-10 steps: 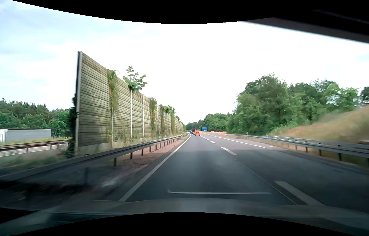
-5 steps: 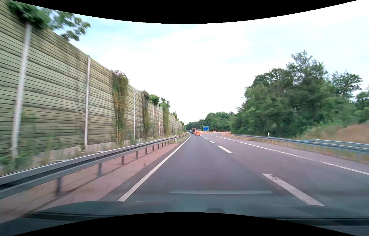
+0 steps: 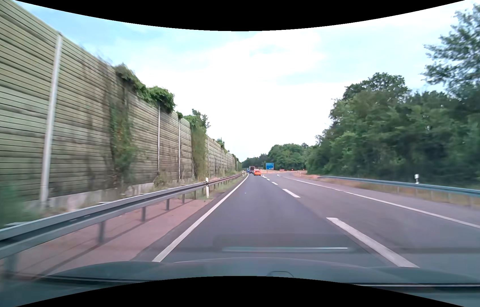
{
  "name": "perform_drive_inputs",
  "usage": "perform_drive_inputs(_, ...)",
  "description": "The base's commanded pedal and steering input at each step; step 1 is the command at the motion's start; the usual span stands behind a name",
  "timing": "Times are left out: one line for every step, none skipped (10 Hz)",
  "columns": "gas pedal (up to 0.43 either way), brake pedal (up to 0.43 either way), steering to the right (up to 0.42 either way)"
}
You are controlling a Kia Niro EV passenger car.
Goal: Follow the waypoints while adhering to traffic rules and regulations
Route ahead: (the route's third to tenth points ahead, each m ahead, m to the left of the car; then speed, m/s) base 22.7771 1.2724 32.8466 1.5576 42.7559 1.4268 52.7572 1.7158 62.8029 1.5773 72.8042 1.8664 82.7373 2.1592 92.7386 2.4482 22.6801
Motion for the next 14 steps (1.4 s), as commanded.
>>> perform_drive_inputs(0.087, 0.000, -0.008)
perform_drive_inputs(0.067, 0.000, -0.007)
perform_drive_inputs(0.020, 0.000, -0.007)
perform_drive_inputs(0.000, 0.000, -0.007)
perform_drive_inputs(0.000, 0.000, -0.008)
perform_drive_inputs(0.000, 0.000, -0.007)
perform_drive_inputs(0.000, 0.000, -0.007)
perform_drive_inputs(0.000, 0.000, -0.008)
perform_drive_inputs(0.000, 0.000, -0.008)
perform_drive_inputs(0.000, 0.000, -0.007)
perform_drive_inputs(0.000, 0.000, -0.007)
perform_drive_inputs(0.000, 0.000, -0.007)
perform_drive_inputs(0.000, 0.000, -0.007)
perform_drive_inputs(0.000, 0.000, -0.007)
